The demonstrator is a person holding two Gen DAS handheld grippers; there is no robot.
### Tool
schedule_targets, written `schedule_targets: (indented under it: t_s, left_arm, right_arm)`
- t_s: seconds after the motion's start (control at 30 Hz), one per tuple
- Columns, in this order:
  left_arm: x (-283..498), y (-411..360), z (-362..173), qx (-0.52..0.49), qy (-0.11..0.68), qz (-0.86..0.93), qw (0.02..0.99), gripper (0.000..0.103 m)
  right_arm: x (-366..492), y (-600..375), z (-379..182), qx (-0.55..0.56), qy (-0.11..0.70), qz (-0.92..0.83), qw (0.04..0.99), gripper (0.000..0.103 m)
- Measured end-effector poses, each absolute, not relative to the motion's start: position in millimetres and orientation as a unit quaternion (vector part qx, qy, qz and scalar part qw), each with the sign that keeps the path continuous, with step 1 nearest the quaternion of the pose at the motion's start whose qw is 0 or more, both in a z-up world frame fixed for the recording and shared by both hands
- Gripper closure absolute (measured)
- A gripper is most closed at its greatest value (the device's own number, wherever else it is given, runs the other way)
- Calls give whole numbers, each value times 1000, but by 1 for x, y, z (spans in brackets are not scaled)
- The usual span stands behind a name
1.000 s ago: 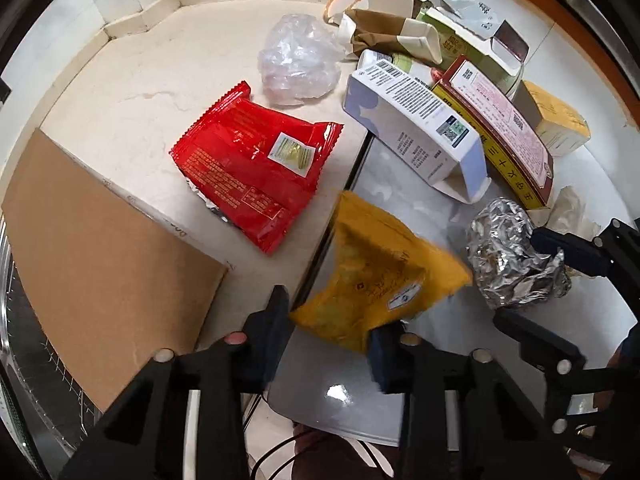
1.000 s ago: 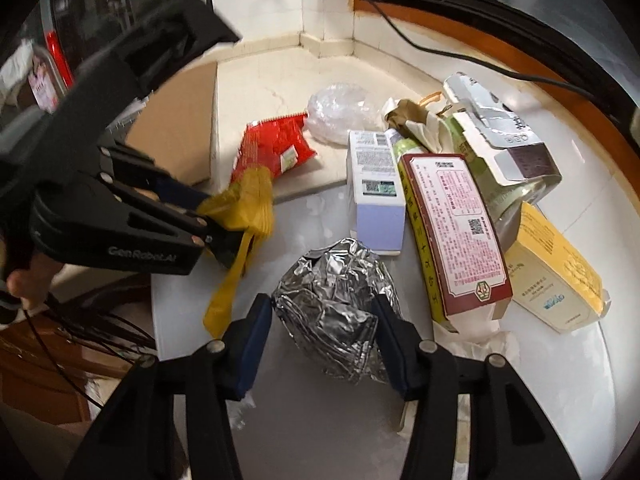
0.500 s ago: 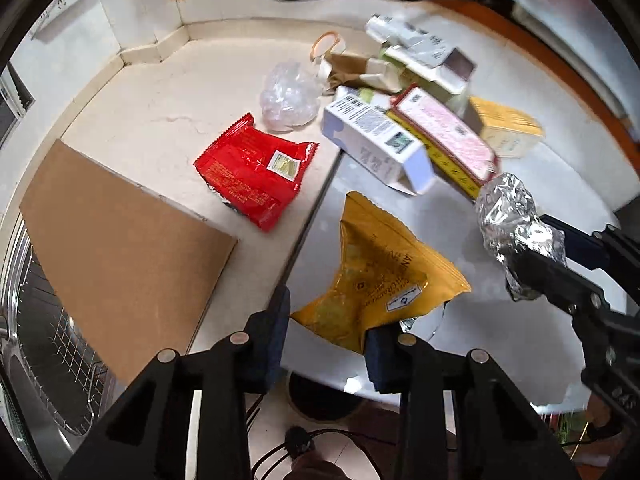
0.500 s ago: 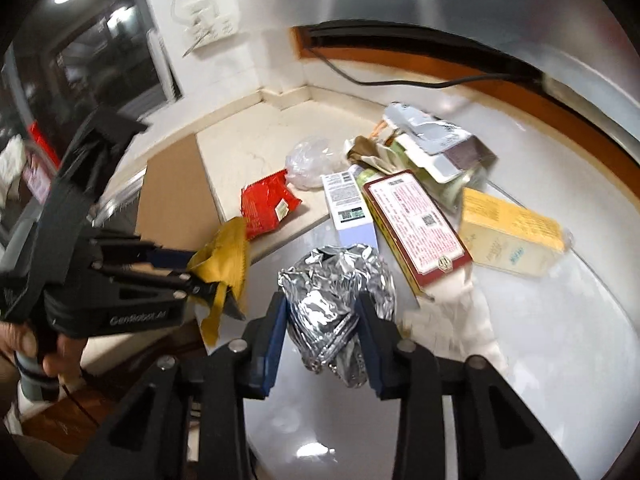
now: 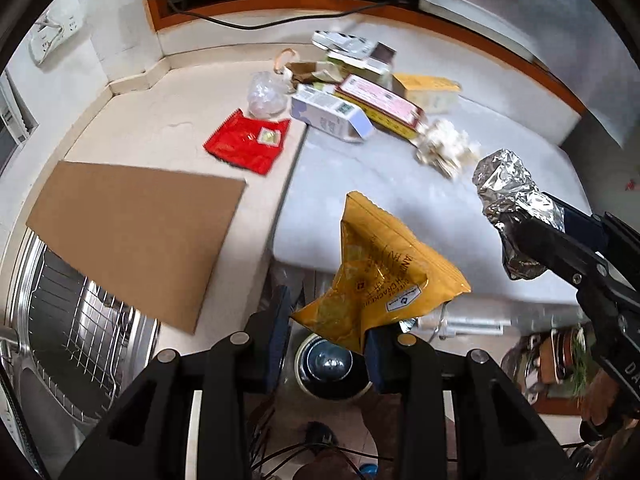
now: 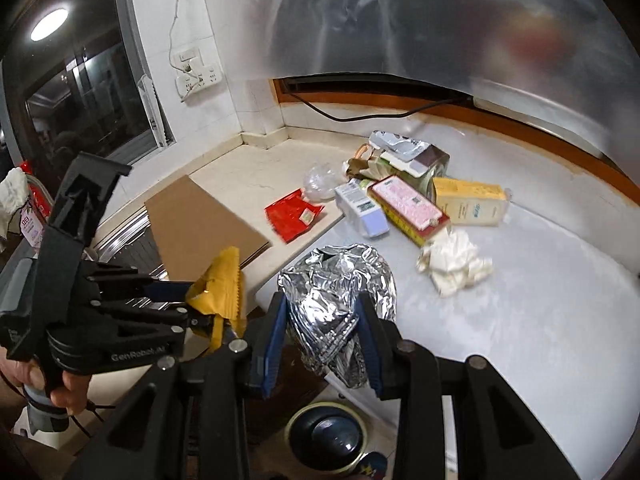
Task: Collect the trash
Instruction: 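Lower both held items into the floor bin and open both grippers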
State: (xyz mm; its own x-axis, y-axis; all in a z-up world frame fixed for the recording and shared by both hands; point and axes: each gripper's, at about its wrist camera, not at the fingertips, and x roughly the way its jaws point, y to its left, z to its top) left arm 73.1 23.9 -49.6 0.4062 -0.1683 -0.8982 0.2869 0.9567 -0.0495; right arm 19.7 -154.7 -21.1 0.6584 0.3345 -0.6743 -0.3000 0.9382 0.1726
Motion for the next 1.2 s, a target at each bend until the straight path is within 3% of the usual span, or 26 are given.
schedule_targets:
  t_s: [0.27,0.63,0.93,1.2]
  left_arm:
    - [11,32,-61,74,527,-171,829,71]
    - [-26,27,-124,77,556,-174,809,71]
    - [-26,3,-208,85,578,-158,796,71]
    - [-4,-6,-326,84,610,-122,779,71]
  right_arm:
    - [-49,-134,-34,55,384,151,909,68]
    - [-90,-142,-101,140,431,134,881,68]
    - [-86,-167,-220,217,490,135,834,68]
    - [-64,-181,-341,244,545,121,793,68]
